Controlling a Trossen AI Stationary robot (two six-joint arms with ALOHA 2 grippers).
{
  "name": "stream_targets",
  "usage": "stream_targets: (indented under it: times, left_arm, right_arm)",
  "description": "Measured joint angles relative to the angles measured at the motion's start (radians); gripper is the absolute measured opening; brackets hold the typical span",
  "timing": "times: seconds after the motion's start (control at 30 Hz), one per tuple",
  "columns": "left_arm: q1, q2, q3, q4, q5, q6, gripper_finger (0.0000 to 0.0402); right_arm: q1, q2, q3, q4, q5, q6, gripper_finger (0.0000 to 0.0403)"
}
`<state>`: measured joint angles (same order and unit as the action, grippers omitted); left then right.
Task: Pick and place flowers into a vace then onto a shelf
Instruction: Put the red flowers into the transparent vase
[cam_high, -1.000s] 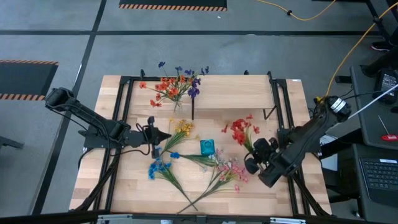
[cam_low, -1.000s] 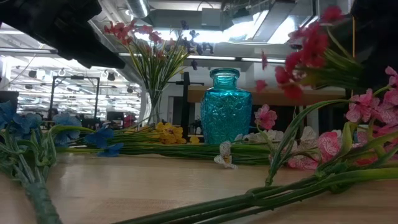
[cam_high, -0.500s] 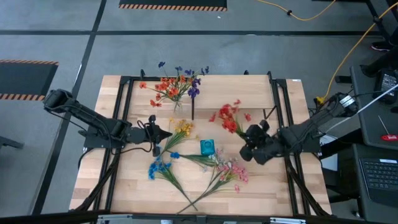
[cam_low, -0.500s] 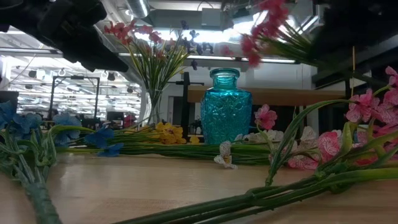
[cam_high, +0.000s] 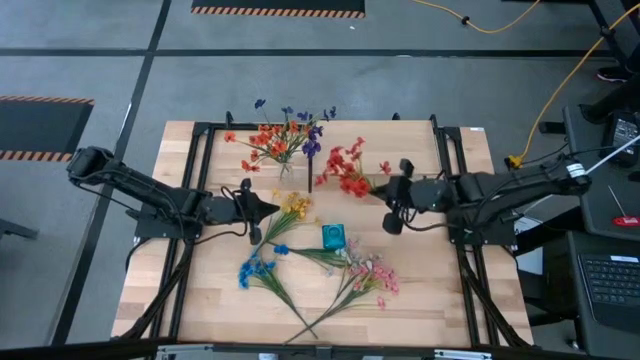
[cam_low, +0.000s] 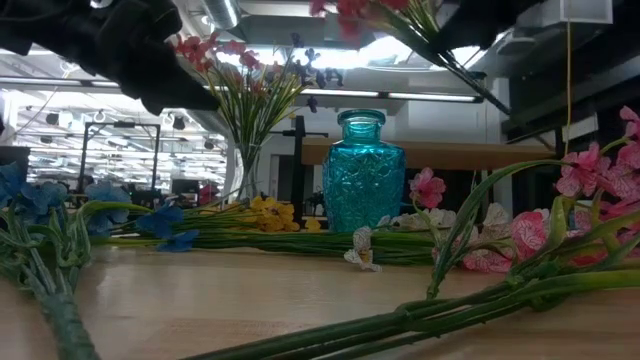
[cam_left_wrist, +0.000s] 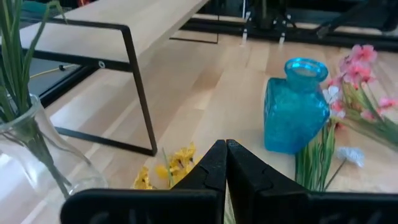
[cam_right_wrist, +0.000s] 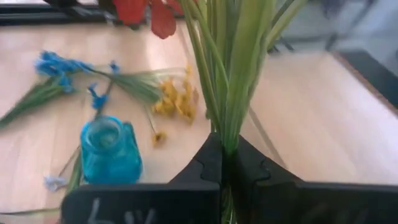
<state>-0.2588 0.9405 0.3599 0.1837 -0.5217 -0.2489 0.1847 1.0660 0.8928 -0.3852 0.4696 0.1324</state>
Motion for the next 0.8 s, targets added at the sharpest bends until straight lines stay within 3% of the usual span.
stream_targets:
  times: [0.27,0.47,0.8]
  left_arm:
    - [0.0,0.0,0.0,0.079,0.0,0.001,0.0004]
    - [-0.001,0.0,0.0,0.181,0.0,0.118,0.0014]
    - [-0.001,0.0,0.0,0.322,-0.001,0.362,0.0078]
  right_arm:
    - [-0.118,0.042,0.0,0.254,-0.294,-0.229,0.0006]
    - [-0.205,0.098,0.0,0.415,-0.483,-0.308,0.0006]
    - [-0.271,0.306,0.0,0.817,-0.787,-0.351,0.0006]
